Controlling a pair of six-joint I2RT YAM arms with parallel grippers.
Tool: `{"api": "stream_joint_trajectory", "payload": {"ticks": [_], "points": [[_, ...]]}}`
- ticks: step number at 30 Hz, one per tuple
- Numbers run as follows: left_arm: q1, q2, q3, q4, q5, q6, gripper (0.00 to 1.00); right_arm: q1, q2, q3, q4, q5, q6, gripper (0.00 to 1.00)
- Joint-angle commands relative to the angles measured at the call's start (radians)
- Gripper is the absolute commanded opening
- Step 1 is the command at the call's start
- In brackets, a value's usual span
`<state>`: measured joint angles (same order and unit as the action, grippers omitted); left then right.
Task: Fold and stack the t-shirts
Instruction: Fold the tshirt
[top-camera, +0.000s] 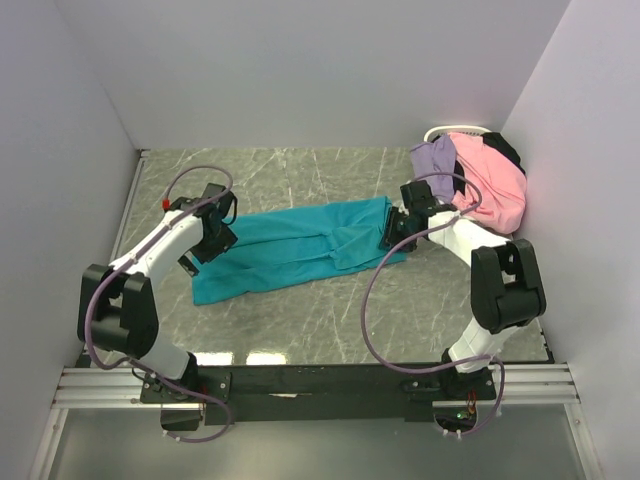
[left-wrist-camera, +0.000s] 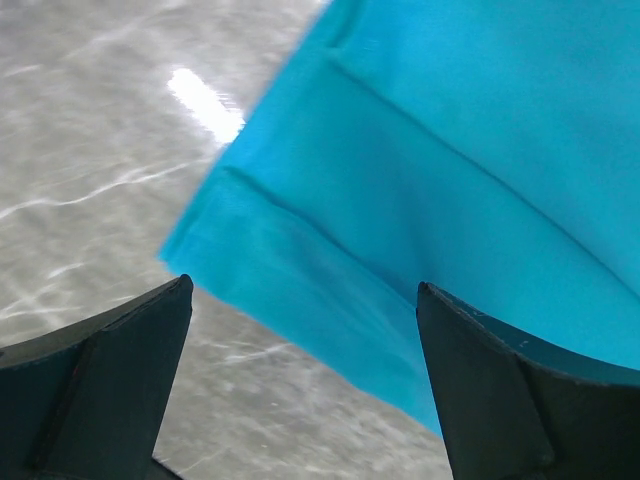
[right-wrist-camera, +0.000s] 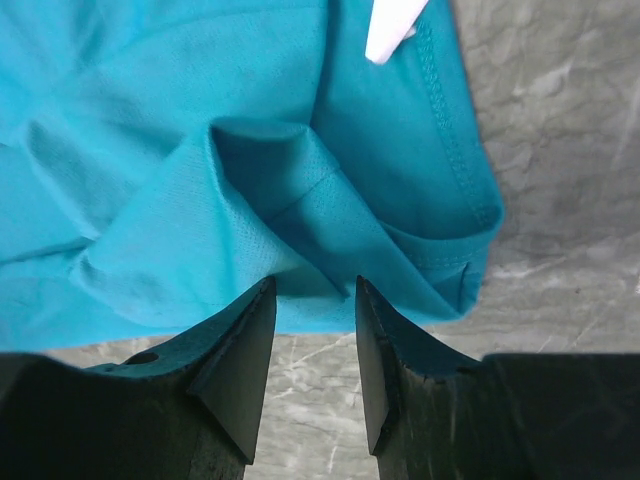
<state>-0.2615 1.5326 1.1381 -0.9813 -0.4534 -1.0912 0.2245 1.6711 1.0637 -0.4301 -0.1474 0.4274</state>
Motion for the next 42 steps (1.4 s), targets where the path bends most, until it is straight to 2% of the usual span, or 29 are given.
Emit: {"api": "stream_joint_trajectory", "payload": {"ticks": [1, 7, 10, 11, 12, 18, 25, 37, 42], "points": [[-0.004, -0.046, -0.005, 0.11, 0.061, 0.067, 0.99, -0.008, 0.007, -0.027, 0.069, -0.043, -0.038, 0.45], [-0.004, 0.017, 0.017, 0.076, 0.038, 0.07, 0.99, -0.008, 0.024, -0.051, 0.12, -0.11, -0.042, 0.4], [-0.005, 0.047, 0.02, 0.062, 0.03, 0.067, 0.99, -0.008, 0.027, -0.057, 0.137, -0.145, -0.042, 0.17], [-0.005, 0.052, 0.019, 0.062, 0.03, 0.065, 0.99, -0.008, 0.026, -0.057, 0.139, -0.164, -0.041, 0.04], [-0.005, 0.058, 0.018, 0.062, 0.03, 0.066, 0.99, -0.007, 0.022, -0.057, 0.143, -0.178, -0.042, 0.0], [-0.005, 0.069, 0.017, 0.07, 0.033, 0.071, 1.0, -0.008, -0.059, -0.05, 0.162, -0.317, -0.018, 0.0], [-0.007, 0.109, 0.032, 0.067, 0.033, 0.085, 0.99, -0.008, -0.067, 0.056, 0.137, -0.369, 0.022, 0.0], [-0.019, 0.166, 0.066, 0.046, 0.016, 0.091, 0.99, -0.007, 0.131, 0.248, 0.178, -0.377, 0.076, 0.0], [-0.024, 0.184, 0.077, 0.041, 0.006, 0.093, 0.99, -0.008, 0.243, 0.372, 0.143, -0.333, 0.068, 0.0]]}}
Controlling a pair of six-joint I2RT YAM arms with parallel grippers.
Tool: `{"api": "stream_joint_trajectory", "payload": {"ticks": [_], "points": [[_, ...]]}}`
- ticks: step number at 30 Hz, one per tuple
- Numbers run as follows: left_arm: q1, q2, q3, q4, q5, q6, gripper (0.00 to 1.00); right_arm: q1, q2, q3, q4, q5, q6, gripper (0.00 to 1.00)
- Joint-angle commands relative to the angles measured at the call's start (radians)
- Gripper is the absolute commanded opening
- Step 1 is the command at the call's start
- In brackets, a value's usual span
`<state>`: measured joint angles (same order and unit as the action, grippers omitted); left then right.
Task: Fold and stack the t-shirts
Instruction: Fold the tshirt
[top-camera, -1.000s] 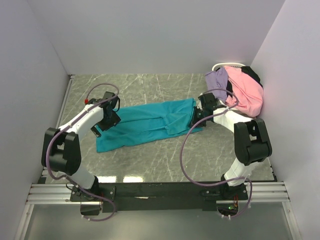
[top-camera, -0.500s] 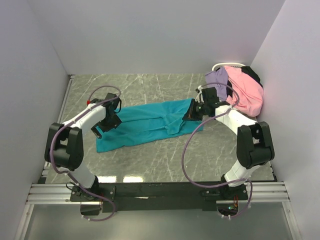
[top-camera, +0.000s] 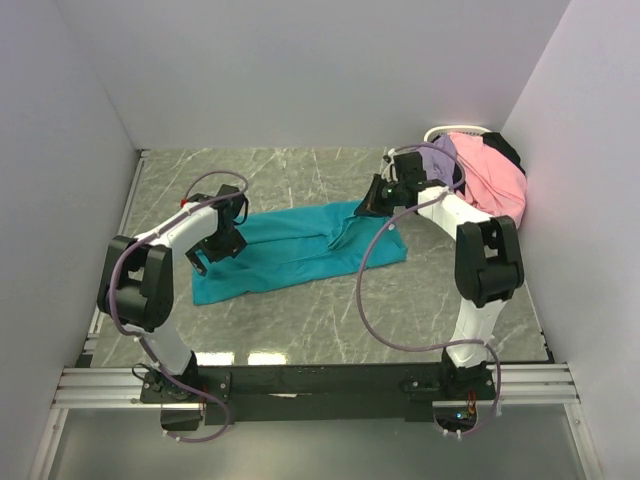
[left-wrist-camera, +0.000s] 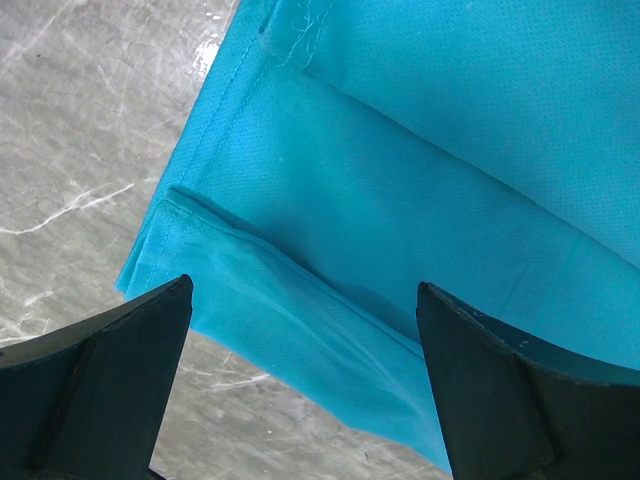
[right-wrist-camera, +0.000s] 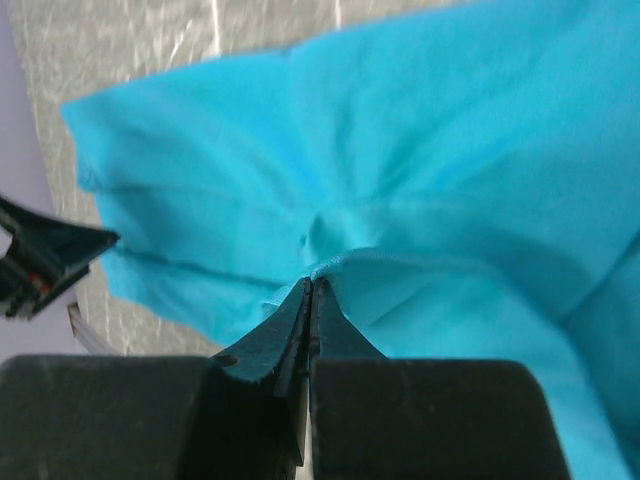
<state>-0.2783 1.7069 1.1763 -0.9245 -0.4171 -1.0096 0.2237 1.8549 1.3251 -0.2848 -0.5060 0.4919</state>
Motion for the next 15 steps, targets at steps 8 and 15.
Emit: {"api": "stream_joint_trajectory", "payload": {"ticks": [8, 15], "points": [[-0.012, 0.04, 0.054, -0.037, -0.06, 0.002, 0.99, -0.007, 0.144, 0.207, -0.027, 0.078, 0.007, 0.07], [-0.016, 0.051, 0.057, -0.056, -0.078, -0.007, 0.99, -0.012, 0.147, 0.195, -0.031, 0.17, -0.024, 0.36]]}}
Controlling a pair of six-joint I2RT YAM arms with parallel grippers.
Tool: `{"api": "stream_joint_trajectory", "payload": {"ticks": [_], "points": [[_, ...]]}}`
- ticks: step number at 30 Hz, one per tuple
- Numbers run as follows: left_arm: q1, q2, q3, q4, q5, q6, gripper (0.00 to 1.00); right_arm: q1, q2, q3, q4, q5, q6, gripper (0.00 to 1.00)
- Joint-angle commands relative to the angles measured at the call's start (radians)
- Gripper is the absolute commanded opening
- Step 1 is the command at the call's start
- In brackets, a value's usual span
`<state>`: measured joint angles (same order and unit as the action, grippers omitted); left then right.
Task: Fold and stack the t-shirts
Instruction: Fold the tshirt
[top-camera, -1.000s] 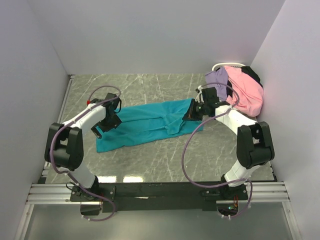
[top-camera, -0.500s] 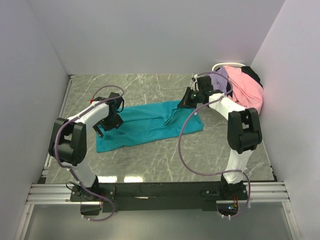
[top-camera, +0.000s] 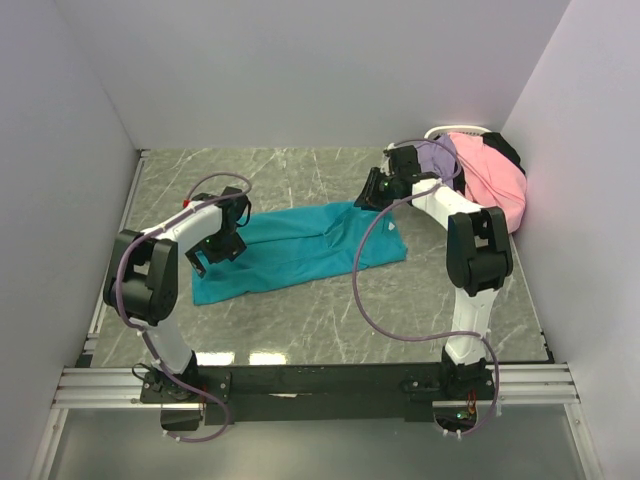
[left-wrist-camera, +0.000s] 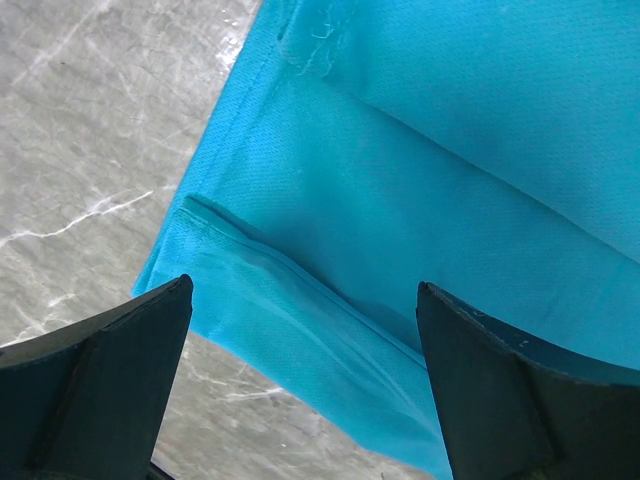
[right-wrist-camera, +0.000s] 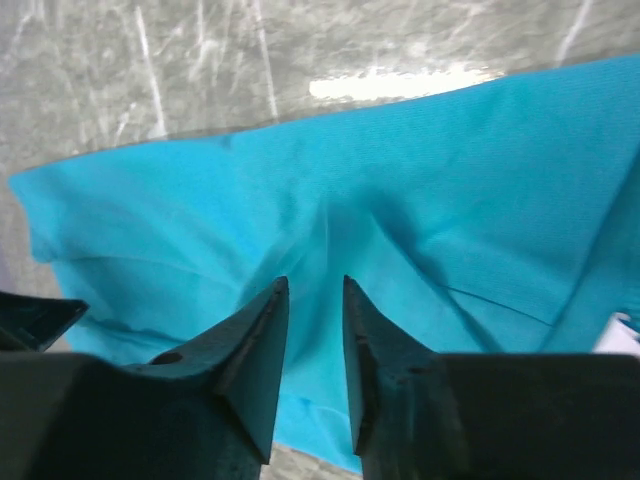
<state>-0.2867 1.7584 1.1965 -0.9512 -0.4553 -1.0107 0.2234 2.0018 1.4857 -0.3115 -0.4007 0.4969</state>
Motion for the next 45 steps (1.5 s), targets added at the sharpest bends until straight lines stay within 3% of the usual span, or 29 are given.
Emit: {"api": "stream_joint_trajectory", "payload": {"ticks": [1, 9, 14, 17, 26, 34, 36, 40, 45], "points": [[-0.008, 0.0, 0.038, -0.032, -0.04, -0.009, 0.99, -0.012, -0.009, 0.027, -0.003, 0.071, -0.037, 0.38], [-0.023, -0.022, 0.06, -0.034, -0.046, 0.001, 0.99, -0.012, -0.216, -0.115, -0.024, 0.161, -0.104, 0.45], [-0.032, -0.045, 0.094, 0.097, 0.056, 0.122, 0.99, -0.01, -0.273, -0.232, -0.063, 0.157, -0.1, 0.48], [-0.031, -0.021, 0.139, 0.176, 0.105, 0.188, 0.99, -0.012, -0.264, -0.286, -0.035, 0.111, -0.098, 0.48], [-0.032, 0.156, 0.322, 0.187, 0.124, 0.284, 0.99, -0.01, -0.193, -0.308, 0.028, -0.001, -0.09, 0.47], [-0.031, 0.227, 0.272, 0.193, 0.147, 0.268, 0.99, -0.01, -0.149, -0.3, 0.012, -0.041, -0.066, 0.48], [-0.031, 0.239, 0.25, 0.184, 0.145, 0.262, 0.99, -0.009, -0.141, -0.3, -0.018, -0.017, -0.052, 0.48], [-0.031, 0.262, 0.223, 0.132, 0.129, 0.239, 0.99, -0.009, -0.107, -0.275, -0.109, 0.179, -0.02, 0.49], [-0.031, 0.263, 0.112, 0.127, 0.171, 0.215, 0.99, -0.012, -0.022, -0.156, -0.23, 0.286, -0.001, 0.49]]}}
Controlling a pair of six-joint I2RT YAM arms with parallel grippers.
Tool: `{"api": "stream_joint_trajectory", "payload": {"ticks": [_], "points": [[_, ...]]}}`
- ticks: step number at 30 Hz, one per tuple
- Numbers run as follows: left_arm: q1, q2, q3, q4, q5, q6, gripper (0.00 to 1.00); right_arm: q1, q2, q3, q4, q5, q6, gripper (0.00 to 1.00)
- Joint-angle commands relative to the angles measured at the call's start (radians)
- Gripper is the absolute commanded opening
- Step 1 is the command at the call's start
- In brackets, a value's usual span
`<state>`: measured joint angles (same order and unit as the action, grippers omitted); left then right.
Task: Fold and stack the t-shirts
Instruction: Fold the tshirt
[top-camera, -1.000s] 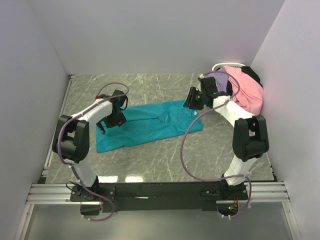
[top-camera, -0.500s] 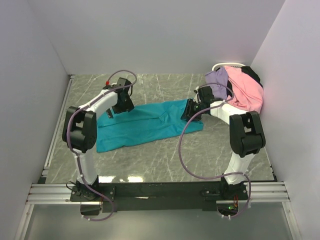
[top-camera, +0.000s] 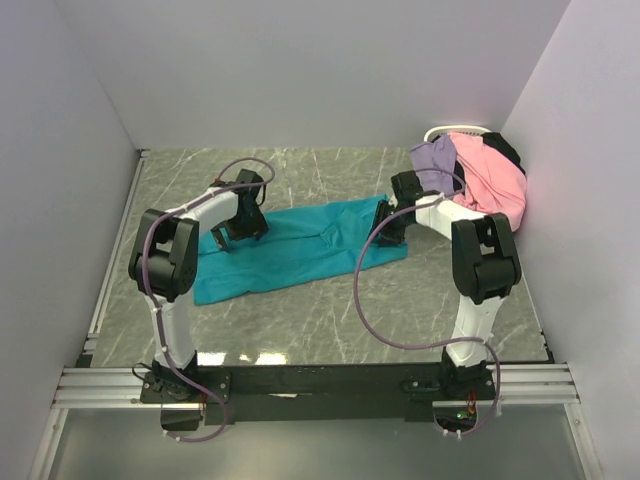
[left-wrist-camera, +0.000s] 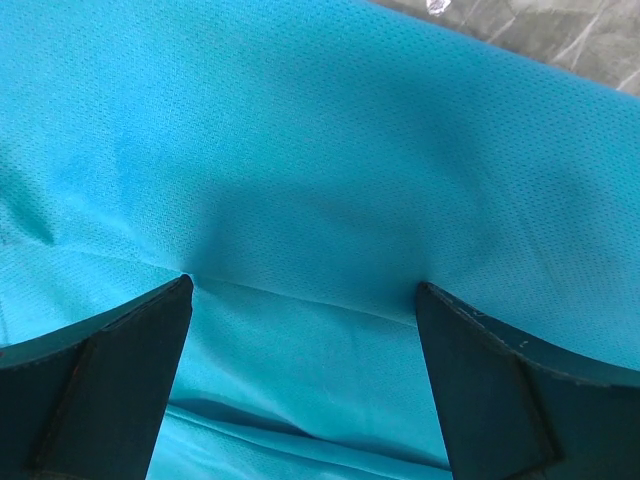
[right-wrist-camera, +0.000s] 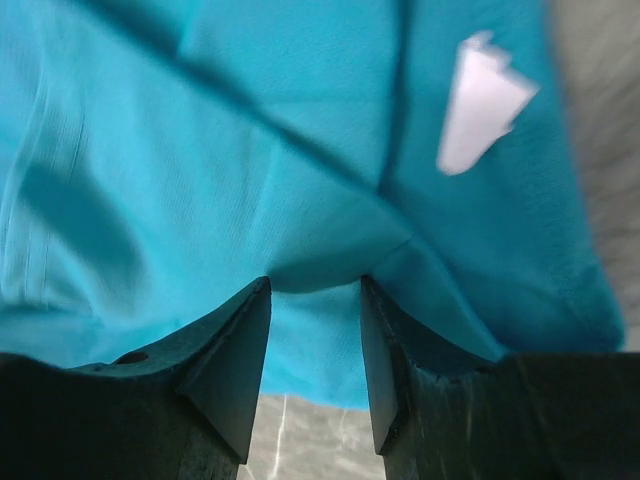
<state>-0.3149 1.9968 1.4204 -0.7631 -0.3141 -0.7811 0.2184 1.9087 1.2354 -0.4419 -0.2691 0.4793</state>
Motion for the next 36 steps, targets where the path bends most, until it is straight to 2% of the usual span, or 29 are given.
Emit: {"api": "stream_joint_trajectory", "payload": {"ticks": [1, 3, 7, 16, 22, 25, 28, 30, 31, 32, 34, 36], "points": [[-0.004, 0.017, -0.157, -0.056, 0.046, -0.02, 0.99, -0.007, 0.084, 0.139, -0.11, 0.168, 0.016, 0.49], [-0.007, 0.001, -0.208, -0.038, 0.066, -0.035, 1.0, -0.007, 0.125, 0.185, -0.136, 0.18, 0.015, 0.49], [-0.019, -0.07, -0.346, -0.004, 0.112, -0.069, 0.99, -0.005, 0.22, 0.379, -0.213, 0.202, 0.005, 0.49], [-0.093, -0.17, -0.5, -0.035, 0.176, -0.201, 1.0, -0.007, 0.418, 0.717, -0.351, 0.212, -0.027, 0.5], [-0.177, -0.257, -0.546, -0.079, 0.205, -0.285, 0.99, -0.008, 0.55, 0.993, -0.402, 0.139, -0.079, 0.52], [-0.223, -0.306, -0.525, -0.145, 0.164, -0.32, 0.99, -0.011, 0.555, 1.053, -0.365, 0.11, -0.094, 0.54], [-0.233, -0.352, -0.447, -0.225, 0.066, -0.34, 0.99, -0.016, 0.478, 1.0, -0.29, 0.064, -0.094, 0.55], [-0.233, -0.374, -0.385, -0.261, 0.012, -0.322, 0.99, -0.017, 0.347, 0.902, -0.193, 0.068, -0.091, 0.56], [-0.233, -0.386, -0.306, -0.272, -0.017, -0.311, 0.99, -0.019, 0.298, 0.797, -0.164, 0.076, -0.091, 0.56], [-0.233, -0.391, -0.266, -0.28, -0.079, -0.276, 1.0, -0.017, 0.246, 0.739, -0.1, 0.08, -0.096, 0.57], [-0.231, -0.394, -0.147, -0.271, -0.138, -0.204, 0.99, -0.022, 0.106, 0.586, -0.061, 0.114, -0.093, 0.61], [-0.233, -0.4, -0.089, -0.214, -0.175, -0.124, 0.99, -0.025, -0.009, 0.497, -0.034, 0.145, -0.09, 0.63]]}}
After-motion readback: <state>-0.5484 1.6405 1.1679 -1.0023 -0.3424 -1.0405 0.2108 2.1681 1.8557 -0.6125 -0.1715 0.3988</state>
